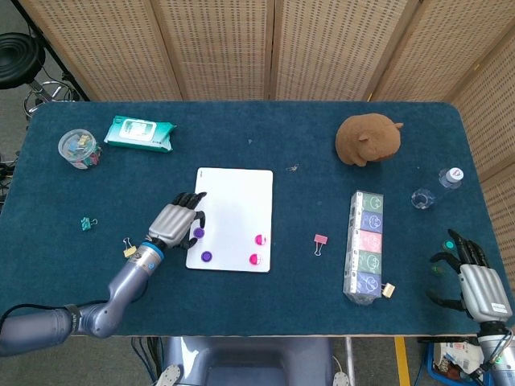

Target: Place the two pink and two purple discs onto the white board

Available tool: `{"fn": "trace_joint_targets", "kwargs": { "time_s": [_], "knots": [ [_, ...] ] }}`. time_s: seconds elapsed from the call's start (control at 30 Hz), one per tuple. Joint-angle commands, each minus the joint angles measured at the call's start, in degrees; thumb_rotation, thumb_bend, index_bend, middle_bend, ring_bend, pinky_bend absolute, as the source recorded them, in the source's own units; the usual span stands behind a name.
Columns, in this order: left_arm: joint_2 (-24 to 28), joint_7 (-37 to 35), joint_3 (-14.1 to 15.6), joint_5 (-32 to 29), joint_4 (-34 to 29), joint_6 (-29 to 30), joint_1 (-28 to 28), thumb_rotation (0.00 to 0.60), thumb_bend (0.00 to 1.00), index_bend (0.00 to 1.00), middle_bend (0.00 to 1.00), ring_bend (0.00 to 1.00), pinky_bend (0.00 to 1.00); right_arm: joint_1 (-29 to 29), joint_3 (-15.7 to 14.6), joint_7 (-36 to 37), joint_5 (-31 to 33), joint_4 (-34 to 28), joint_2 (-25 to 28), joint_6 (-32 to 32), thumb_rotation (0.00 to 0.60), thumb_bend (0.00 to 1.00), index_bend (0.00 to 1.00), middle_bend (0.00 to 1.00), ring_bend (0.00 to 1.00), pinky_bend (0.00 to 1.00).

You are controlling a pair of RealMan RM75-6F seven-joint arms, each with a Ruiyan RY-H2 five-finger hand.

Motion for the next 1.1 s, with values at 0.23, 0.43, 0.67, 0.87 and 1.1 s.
{"fn": "trace_joint_targets", "kwargs": {
  "time_s": [0.23, 0.43, 0.67, 0.87, 1.1],
  "knots": [
    [-2.37, 3.51, 0.34, -5.97, 0.62, 0.25, -2.92, 0.600, 0.32, 0.65, 0.00, 0.00, 0.00, -0.05, 0.04, 0.58, -0.09, 0.07, 0.25, 0.06, 0.600, 0.18, 0.37, 0.00, 0.00, 0.00],
    [-3.94, 3.61, 1.22, -8.66, 2.85, -0.47, -3.86, 0.600, 0.32, 0.65, 0.00, 0.00, 0.00, -0.09, 0.04, 0.73, -0.16, 0.02, 0.34, 0.14, 0.600, 0.18, 0.37, 0.00, 0.00, 0.00],
    [-4.15, 1.46, 1.30, -7.10, 3.60, -0.80, -4.11, 0.600, 0.32, 0.65, 0.00, 0.00, 0.00, -0.08, 0.12, 0.83, -0.02, 0.00, 0.37, 0.09, 0.600, 0.18, 0.37, 0.00, 0.00, 0.00],
    [-4.62, 1.90, 1.63, -7.96, 3.70, 0.04, -4.58, 0.600, 0.32, 0.64, 0.00, 0.00, 0.00, -0.11, 0.11, 0.86, 0.00, -0.05, 0.42, 0.09, 0.600, 0.18, 0.37, 0.00, 0.00, 0.00],
    [-4.90, 2.25, 2.00, -8.97, 3.30, 0.55, -4.99, 0.600, 0.32, 0.45, 0.00, 0.00, 0.00, -0.17, 0.16, 1.14, 0.04, -0.09, 0.61, 0.15, 0.600, 0.18, 0.37, 0.00, 0.00, 0.00]
  ]
}}
